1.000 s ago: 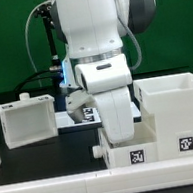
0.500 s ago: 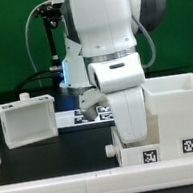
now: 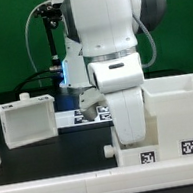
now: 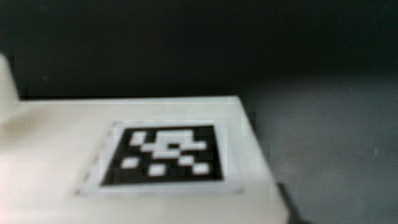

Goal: Assemble drawer

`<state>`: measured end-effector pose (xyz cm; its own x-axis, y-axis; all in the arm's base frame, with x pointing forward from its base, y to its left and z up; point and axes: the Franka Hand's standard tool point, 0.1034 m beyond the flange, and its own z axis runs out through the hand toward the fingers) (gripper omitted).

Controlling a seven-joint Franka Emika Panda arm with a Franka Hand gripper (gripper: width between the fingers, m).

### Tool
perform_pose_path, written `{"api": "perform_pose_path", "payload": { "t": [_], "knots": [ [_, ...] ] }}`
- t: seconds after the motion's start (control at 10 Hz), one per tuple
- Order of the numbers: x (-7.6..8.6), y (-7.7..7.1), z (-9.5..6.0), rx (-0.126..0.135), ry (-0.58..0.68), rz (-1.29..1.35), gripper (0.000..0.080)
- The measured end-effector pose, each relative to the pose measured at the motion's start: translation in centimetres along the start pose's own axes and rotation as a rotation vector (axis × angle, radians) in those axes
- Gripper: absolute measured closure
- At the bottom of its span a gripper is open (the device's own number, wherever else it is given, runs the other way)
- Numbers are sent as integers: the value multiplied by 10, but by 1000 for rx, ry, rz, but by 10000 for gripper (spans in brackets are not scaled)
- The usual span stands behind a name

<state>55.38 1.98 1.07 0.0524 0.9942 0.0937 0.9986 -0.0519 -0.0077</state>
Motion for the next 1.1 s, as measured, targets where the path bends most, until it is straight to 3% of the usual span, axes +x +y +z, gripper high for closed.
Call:
{"api": "perform_pose_path", "payload": {
  "t": [0.1,0.2,0.3,0.4,0.5,0.6,0.8,1.1],
  "knots": [
    [-1,0,0,0,0,1,695],
    [-2,1,-3,-1,-2,2,494],
    [-4,4,-16,-10,-9,1,359],
    [-9,5,-31,5,-21,5,359],
    [-14,13,-49,16,-34,9,198],
    [-19,23,-61,3,-40,9,163],
    [-36,28,-54,7,-34,-25,154],
    [-74,38,-21,26,29,-50,151]
  ]
}}
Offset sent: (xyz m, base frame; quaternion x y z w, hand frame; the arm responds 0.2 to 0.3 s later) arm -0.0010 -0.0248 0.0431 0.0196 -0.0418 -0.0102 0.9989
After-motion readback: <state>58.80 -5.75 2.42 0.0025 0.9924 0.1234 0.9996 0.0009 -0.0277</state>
